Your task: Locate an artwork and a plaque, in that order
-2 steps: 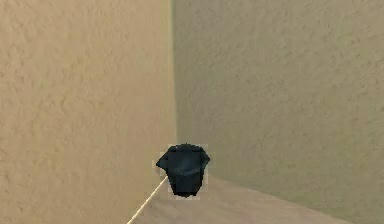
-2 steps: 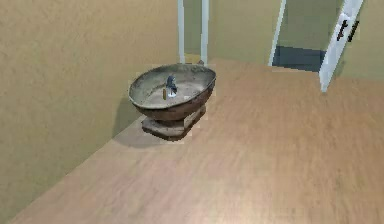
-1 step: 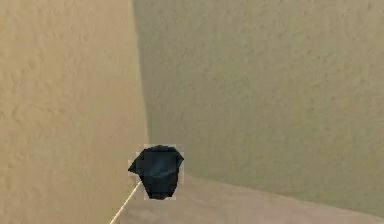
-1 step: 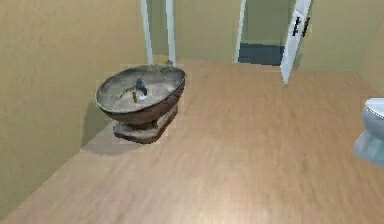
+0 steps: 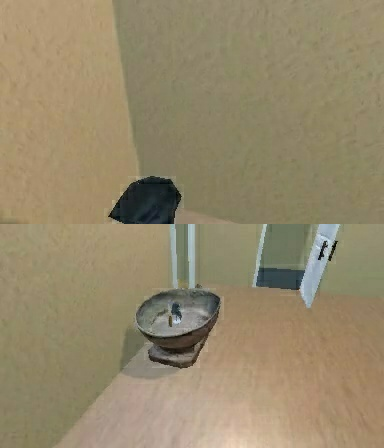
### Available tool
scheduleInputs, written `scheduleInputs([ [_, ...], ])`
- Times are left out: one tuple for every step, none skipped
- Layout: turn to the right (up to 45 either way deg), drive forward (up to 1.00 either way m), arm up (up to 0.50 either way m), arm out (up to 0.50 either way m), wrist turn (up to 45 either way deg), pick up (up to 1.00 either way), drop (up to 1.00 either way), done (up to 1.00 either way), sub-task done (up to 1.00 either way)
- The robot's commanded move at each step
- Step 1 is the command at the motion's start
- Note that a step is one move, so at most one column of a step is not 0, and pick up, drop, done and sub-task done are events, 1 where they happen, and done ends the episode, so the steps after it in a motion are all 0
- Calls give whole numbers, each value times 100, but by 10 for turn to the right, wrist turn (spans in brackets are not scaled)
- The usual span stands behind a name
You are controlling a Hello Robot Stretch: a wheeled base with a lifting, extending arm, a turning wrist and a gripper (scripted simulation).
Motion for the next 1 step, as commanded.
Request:
scheduleInputs([
  [-450,0,0,0,0,0,0,0,0],
])
